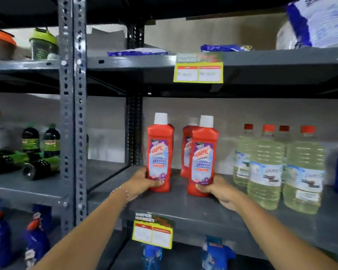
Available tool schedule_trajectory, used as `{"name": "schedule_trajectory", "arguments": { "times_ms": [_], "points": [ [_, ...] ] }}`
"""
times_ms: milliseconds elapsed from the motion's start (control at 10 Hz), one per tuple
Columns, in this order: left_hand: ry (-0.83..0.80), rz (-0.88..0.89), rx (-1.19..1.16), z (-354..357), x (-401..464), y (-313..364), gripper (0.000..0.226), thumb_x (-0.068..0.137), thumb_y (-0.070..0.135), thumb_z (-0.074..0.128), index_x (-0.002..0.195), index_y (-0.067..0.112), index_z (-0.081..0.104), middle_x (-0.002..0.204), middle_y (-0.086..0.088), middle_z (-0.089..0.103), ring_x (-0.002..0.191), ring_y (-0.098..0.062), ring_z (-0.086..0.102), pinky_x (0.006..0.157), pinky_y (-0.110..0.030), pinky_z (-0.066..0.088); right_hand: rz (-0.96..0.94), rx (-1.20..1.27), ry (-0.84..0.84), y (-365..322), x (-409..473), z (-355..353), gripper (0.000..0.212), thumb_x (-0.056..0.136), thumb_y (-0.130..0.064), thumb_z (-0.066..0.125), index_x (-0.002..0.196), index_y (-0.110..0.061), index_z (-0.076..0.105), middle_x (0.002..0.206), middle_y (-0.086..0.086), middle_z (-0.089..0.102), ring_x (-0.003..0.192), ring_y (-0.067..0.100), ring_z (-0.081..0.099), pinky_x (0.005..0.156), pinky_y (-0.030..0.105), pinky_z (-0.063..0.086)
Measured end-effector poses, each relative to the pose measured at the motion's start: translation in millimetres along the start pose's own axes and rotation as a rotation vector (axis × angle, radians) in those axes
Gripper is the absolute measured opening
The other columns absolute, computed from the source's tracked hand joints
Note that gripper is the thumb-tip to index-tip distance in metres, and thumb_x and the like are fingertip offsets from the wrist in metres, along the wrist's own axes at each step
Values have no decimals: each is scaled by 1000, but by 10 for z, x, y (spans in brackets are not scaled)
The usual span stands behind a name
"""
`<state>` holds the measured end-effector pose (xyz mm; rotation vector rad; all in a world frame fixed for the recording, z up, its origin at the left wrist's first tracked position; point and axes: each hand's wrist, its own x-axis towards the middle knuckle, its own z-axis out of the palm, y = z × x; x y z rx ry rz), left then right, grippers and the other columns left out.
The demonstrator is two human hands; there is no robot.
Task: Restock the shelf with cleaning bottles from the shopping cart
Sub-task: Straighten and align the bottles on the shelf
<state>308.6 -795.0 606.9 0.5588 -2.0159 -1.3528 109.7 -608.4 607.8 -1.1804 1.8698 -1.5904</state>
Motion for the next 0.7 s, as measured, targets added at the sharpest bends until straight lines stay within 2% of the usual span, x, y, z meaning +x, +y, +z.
{"name": "schedule_trajectory", "arguments": {
  "times_ms": [100,200,300,400,600,700],
  "points": [
    [-91,-16,-49,-88,115,-47,69,67,16,88,129,14,57,124,-4,70,115,-19,65,106,-42,48,13,8,-22,-30,48,115,46,78,-2,80,120,-16,66,122,3,71,104,12,67,96,27,50],
    [-132,-14,-98,-106,172,-117,59,72,12,84,124,18,57,125,-5,69,116,-20,64,106,-42,48,18,-6,-10,-27,80,210,57,76,-8,83,129,-11,64,126,4,71,116,18,65,109,37,47],
    [-145,-2,-102,-110,187,-145,59,74,13,83,125,20,55,126,-5,68,117,-19,63,106,-41,47,22,-11,6,-65,64,276,51,77,-9,83,124,-13,65,125,4,71,116,18,65,108,35,46],
    [-152,-4,-95,-99,186,-151,63,76,14,82,131,17,52,128,-4,67,118,-18,62,107,-41,46,15,-4,2,-71,83,296,44,79,-7,80,119,-18,64,124,4,71,116,18,64,104,31,46],
    [-135,-18,-40,-89,140,-119,70,76,18,82,137,14,48,132,-5,64,119,-19,61,108,-41,46,17,-80,12,-50,81,301,63,76,-18,85,133,-15,57,130,2,67,118,18,63,108,38,46],
    [-28,-26,-43,-84,53,-58,89,73,23,85,146,11,36,140,-7,57,124,-19,55,109,-42,44,-16,-104,59,-93,-38,322,73,75,-24,85,139,-14,50,138,2,62,121,17,60,109,38,46]
  ]
}}
